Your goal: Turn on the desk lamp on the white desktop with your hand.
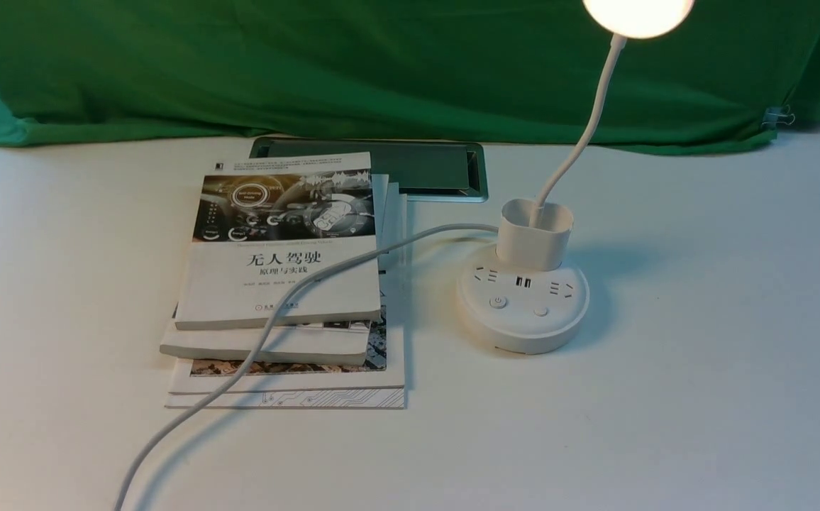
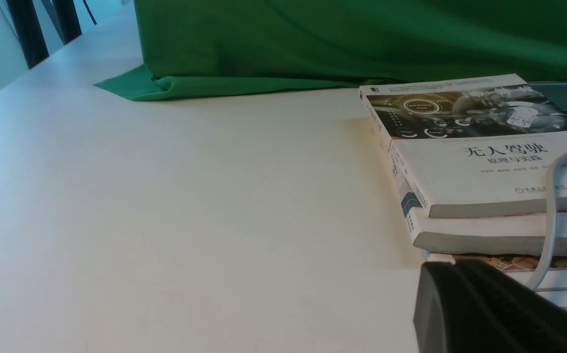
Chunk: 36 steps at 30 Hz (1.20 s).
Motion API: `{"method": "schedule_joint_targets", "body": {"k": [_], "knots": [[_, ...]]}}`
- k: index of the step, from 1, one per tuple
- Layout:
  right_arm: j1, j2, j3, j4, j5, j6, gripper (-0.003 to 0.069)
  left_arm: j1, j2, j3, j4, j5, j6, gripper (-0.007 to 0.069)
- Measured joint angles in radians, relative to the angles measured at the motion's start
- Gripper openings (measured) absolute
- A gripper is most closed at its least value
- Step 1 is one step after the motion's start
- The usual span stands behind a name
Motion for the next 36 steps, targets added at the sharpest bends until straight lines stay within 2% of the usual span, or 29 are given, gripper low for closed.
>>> {"method": "schedule_joint_targets", "body": {"k": [5,8,11,15,21,25,29,33,36], "knots": [[-0.012,-0.068,0.085,-0.008,-0.091,0.004,0.0099,0.0,0.0,0.0,0.0,0.0,0.0,0.0021],[-0.056,-0.114,0.142,-0.011,-0.128,0.028,0.0108,0.0,0.0,0.0,0.0,0.0,0.0,0.0021],[-0.135,-0.121,0.192,-0.012,-0.145,0.062,0.0115,0.0,0.0,0.0,0.0,0.0,0.0,0.0021],[-0.289,-0.121,0.259,-0.045,-0.195,0.104,0.0127,0.0,0.0,0.0,0.0,0.001,0.0,0.0021],[-0.419,-0.121,0.307,-0.077,-0.242,0.133,0.0141,0.0,0.0,0.0,0.0,0.001,0.0,0.0021],[-0.439,-0.122,0.335,-0.083,-0.244,0.192,0.0151,0.0,0.0,0.0,0.0,0.001,0.0,0.0021],[-0.439,-0.122,0.34,-0.098,-0.147,0.258,0.016,0.0,0.0,0.0,0.0,0.0,0.0,0.0021],[-0.439,-0.122,0.341,-0.175,-0.077,0.374,0.0166,0.0,0.0,0.0,0.0,0.0,0.0,0.0021],[-0.439,-0.122,0.341,-0.194,-0.059,0.409,0.017,0.0,0.0,0.0,0.0,0.0,0.0,0.0021]]}}
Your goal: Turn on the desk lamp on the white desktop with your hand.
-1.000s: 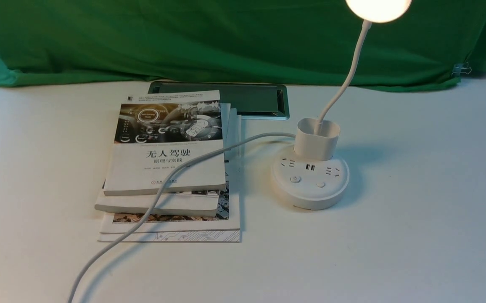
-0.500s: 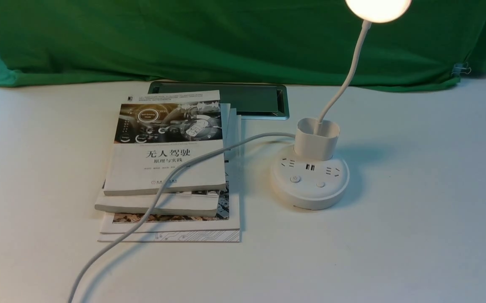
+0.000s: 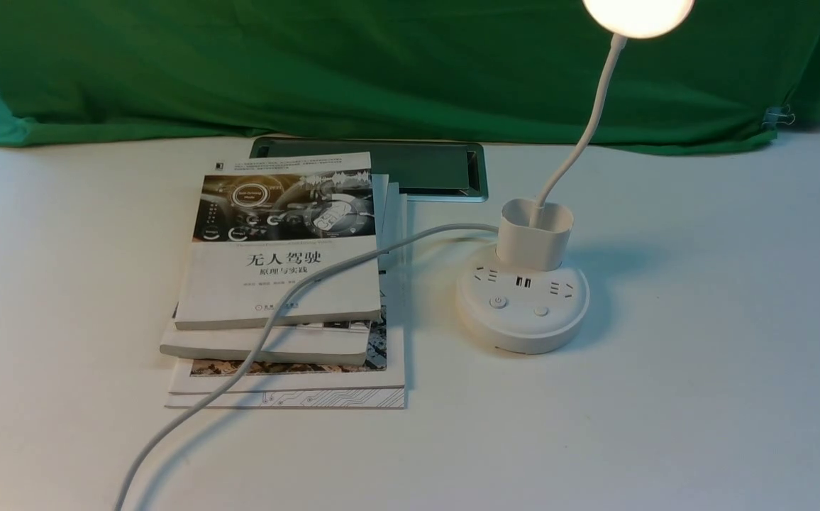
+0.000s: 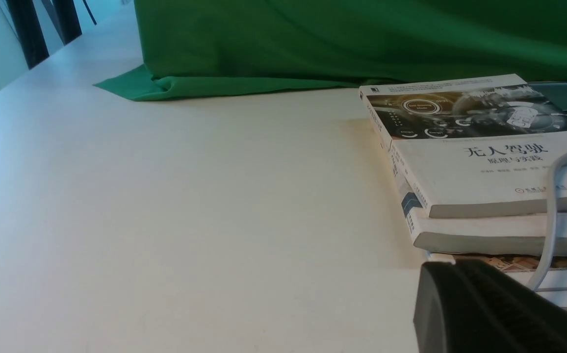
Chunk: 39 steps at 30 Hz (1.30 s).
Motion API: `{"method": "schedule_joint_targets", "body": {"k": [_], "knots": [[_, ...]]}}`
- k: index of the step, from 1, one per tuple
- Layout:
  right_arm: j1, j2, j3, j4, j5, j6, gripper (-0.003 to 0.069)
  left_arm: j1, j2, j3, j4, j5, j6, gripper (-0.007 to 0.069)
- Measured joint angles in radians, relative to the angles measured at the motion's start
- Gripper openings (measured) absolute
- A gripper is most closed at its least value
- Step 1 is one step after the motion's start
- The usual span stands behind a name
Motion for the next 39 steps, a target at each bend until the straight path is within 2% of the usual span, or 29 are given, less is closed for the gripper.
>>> {"method": "schedule_joint_targets", "body": {"k": [8,16,39], "knots": [[0.0,0.0,0.0,-0.008,0.007,0.011,0.0183,0.0,0.0,0.0,0.0,0.0,0.0,0.0021],[0.0,0.0,0.0,0.065,0.007,0.013,0.0192,0.0,0.0,0.0,0.0,0.0,0.0,0.0021],[0.0,0.0,0.0,0.07,0.009,0.013,0.022,0.0,0.0,0.0,0.0,0.0,0.0,0.0021]]}}
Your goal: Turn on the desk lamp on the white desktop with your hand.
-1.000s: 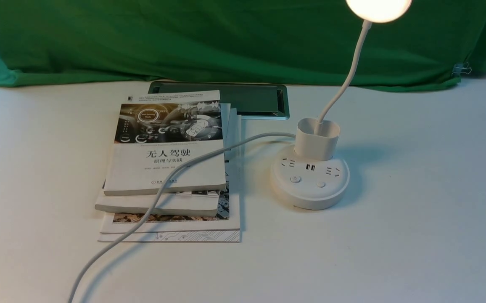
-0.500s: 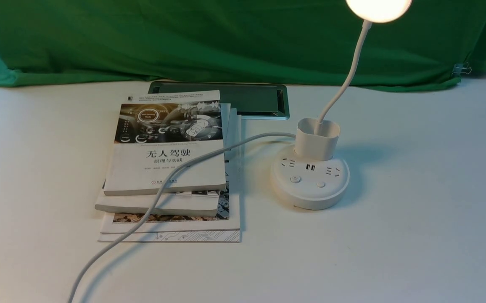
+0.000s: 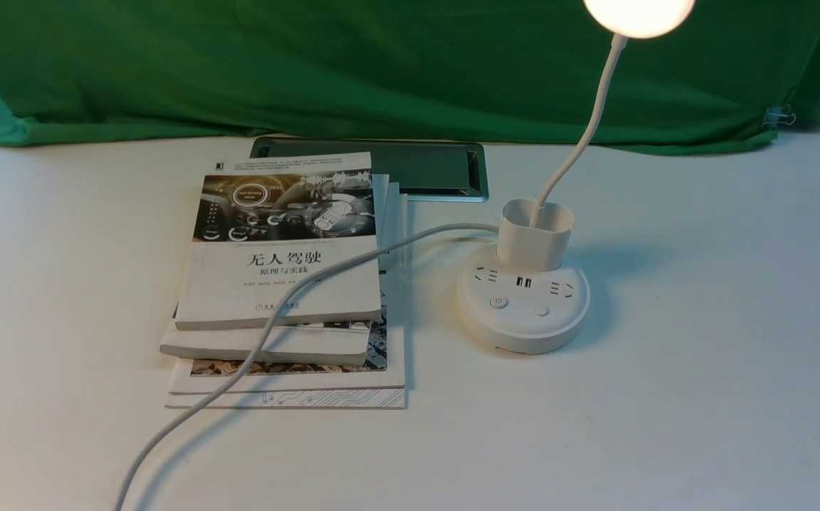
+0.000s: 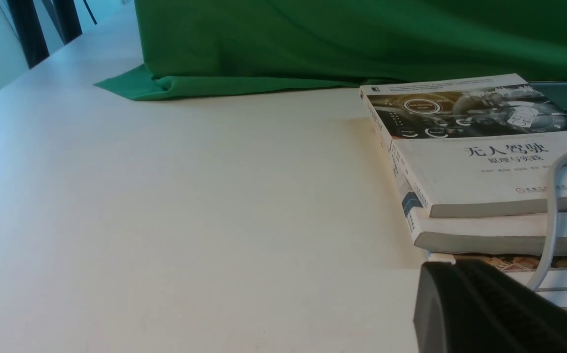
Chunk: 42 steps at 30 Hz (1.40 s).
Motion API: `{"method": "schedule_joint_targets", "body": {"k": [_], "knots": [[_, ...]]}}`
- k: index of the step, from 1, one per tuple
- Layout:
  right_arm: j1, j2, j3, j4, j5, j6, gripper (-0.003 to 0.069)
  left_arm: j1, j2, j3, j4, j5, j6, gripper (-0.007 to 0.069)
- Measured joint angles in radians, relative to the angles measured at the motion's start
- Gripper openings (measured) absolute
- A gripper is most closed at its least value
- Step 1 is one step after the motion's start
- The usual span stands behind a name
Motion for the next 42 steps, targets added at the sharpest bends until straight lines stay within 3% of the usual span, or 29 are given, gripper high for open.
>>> {"method": "schedule_joint_targets", "body": {"k": [42], "knots": [[0.0,0.0,0.0,0.0,0.0,0.0,0.0238,0.0,0.0,0.0,0.0,0.0,0.0,0.0021]]}}
